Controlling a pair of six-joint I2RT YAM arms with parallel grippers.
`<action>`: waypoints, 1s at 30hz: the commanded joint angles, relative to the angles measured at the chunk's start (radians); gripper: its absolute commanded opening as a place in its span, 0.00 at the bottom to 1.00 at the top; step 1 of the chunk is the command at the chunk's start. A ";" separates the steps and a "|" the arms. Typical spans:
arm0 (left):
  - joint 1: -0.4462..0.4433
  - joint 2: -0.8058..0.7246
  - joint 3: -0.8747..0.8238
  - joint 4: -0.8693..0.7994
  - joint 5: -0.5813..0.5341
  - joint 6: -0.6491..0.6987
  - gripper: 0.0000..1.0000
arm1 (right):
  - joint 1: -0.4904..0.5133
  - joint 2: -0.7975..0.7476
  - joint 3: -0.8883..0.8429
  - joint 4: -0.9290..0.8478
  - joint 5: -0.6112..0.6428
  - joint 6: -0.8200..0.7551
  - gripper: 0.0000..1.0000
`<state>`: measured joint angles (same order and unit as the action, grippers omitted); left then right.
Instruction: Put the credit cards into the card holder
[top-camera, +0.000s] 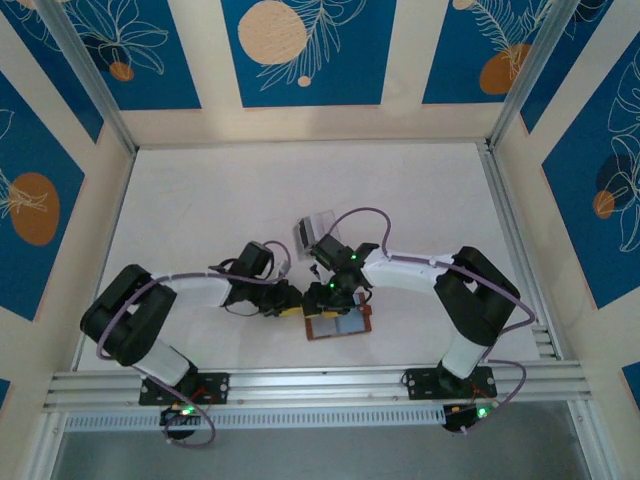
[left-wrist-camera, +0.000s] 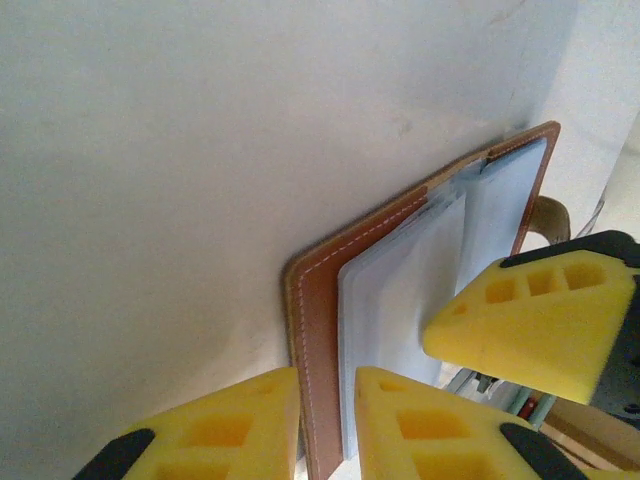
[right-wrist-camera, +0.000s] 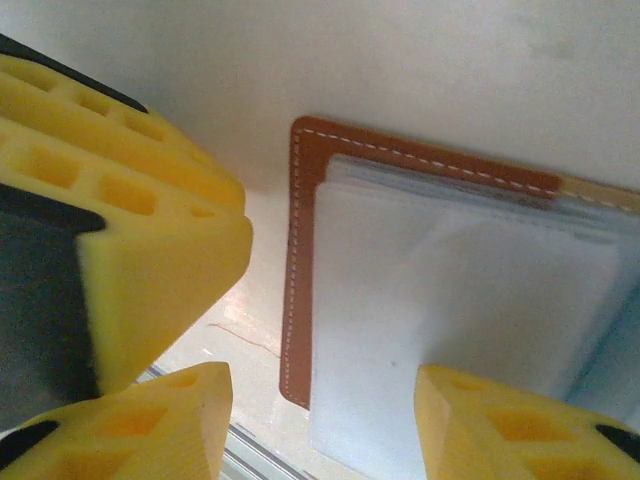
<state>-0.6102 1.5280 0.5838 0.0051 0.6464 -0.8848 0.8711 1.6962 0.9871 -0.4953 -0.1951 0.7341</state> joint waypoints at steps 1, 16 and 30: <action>0.024 -0.067 0.011 -0.006 0.049 -0.006 0.22 | 0.011 0.044 0.013 0.043 -0.043 0.004 0.53; 0.115 -0.115 0.011 -0.040 0.078 0.000 0.22 | 0.005 -0.012 0.079 -0.060 0.015 -0.065 0.60; 0.185 -0.127 0.104 -0.128 0.055 0.047 0.24 | -0.095 -0.029 0.226 -0.205 0.041 -0.180 0.58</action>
<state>-0.4492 1.4147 0.6350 -0.0879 0.6991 -0.8688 0.8215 1.6932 1.1465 -0.6334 -0.1761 0.6083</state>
